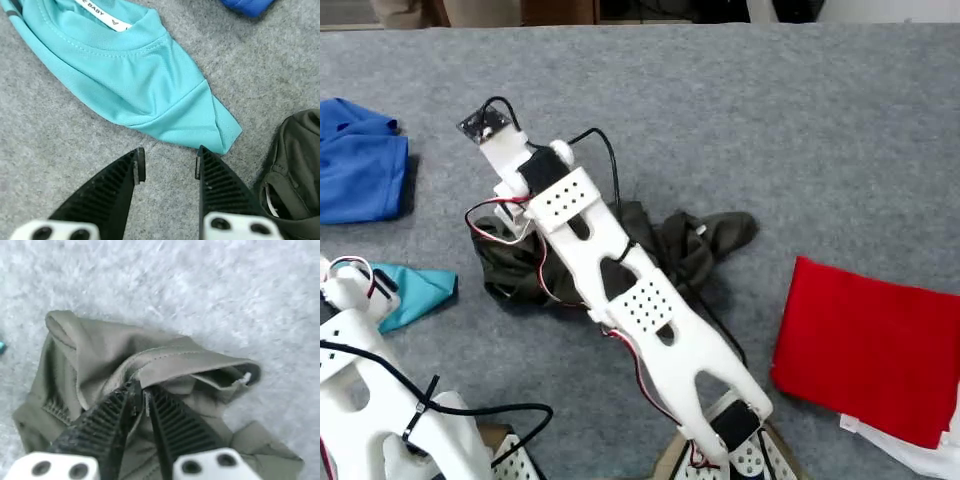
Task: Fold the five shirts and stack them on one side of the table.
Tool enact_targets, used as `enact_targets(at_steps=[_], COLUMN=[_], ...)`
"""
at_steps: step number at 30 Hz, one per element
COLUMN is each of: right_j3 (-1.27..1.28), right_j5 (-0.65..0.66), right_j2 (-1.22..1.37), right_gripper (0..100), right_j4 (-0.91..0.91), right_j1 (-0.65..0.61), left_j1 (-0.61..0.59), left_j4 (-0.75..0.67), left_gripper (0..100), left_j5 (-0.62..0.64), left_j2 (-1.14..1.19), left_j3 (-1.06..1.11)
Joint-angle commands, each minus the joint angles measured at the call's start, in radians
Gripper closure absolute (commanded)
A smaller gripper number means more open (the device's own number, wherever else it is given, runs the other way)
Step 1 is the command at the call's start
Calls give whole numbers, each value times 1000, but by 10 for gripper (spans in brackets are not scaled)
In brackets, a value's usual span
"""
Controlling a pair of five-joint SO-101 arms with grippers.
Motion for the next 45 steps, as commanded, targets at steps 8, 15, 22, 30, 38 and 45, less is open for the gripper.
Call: enact_targets(at_steps=[8, 15, 22, 30, 38, 45], right_j3=[-44, -41, -53, -42, -51, -51], right_j5=[-11, -11, -11, -75, -77, -74], right_j2=[-255, -255, -265, -469, -585, -779], right_gripper=[973, 973, 973, 973, 973, 973], right_j4=[-95, -164, -222, -281, -284, -301], right_j1=[176, 243, 305, 369, 398, 441], left_j1=[86, 304, 494, 660, 887, 1008], left_j4=[-3, -3, -3, -75, -310, -348], left_gripper=[822, 822, 822, 822, 820, 820], left_j5=[-5, -3, -2, 140, 356, 361], left_j2=[-16, -16, -16, -16, -15, 64], left_j3=[-3, -3, -3, -12, -11, -23])
